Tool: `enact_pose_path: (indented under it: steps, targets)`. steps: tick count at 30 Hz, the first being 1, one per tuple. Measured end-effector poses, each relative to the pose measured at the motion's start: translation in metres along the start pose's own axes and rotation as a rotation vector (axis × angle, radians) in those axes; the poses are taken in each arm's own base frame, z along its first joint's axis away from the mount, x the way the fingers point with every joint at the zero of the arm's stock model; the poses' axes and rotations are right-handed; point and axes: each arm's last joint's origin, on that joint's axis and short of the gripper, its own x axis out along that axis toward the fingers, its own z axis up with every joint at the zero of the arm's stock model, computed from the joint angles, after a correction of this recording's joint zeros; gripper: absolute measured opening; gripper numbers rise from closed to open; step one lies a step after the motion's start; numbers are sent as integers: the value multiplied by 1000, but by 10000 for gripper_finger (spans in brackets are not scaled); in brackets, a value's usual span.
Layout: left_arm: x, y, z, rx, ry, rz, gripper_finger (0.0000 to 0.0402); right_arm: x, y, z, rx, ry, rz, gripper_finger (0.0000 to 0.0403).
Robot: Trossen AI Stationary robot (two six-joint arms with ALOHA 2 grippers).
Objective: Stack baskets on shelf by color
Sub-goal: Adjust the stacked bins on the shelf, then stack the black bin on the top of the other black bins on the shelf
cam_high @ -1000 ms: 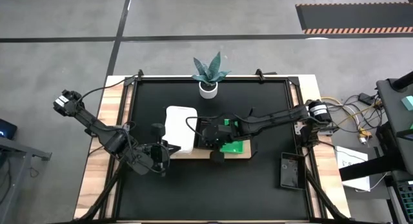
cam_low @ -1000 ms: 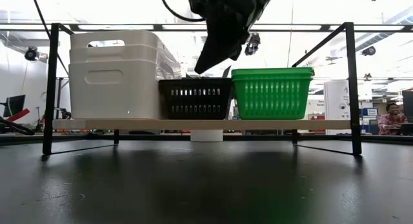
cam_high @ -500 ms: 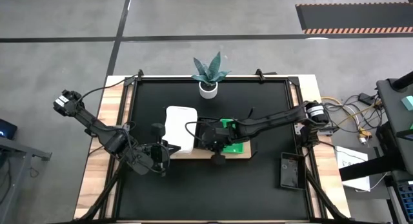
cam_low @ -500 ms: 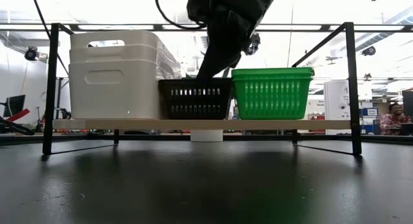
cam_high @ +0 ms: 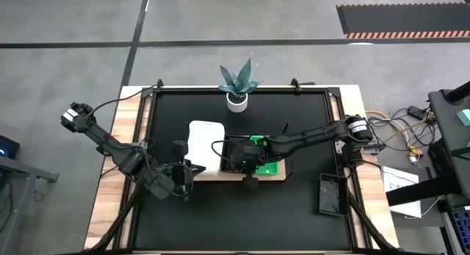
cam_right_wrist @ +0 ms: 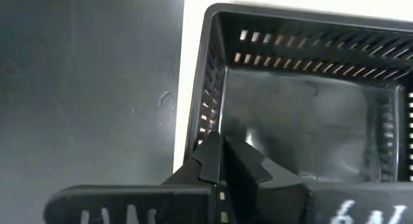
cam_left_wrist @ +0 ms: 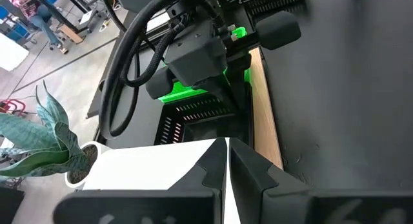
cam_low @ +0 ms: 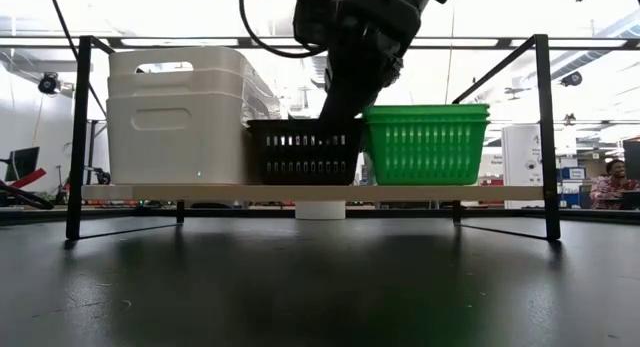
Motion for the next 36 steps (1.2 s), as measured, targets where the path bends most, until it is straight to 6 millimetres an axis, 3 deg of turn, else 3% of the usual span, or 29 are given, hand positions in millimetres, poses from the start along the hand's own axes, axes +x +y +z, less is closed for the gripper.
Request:
enact_pose_path:
  steps: [12,19,28,32,36]
  targets:
    - [0,0,0,3,0,0,1,-6,0,-5,3,50,-4,9]
    - [0,0,1,13,-12,-1,1,-35,6,9,-6,-34,-2,9]
    - [0,0,6,30,-53,-2,1,-106,56,8,79,-61,92,9]
    - [0,0,11,36,-87,-1,1,-132,88,-9,202,0,190,9]
    - [-1,0,12,31,-100,-1,1,-144,125,-34,290,115,223,9]
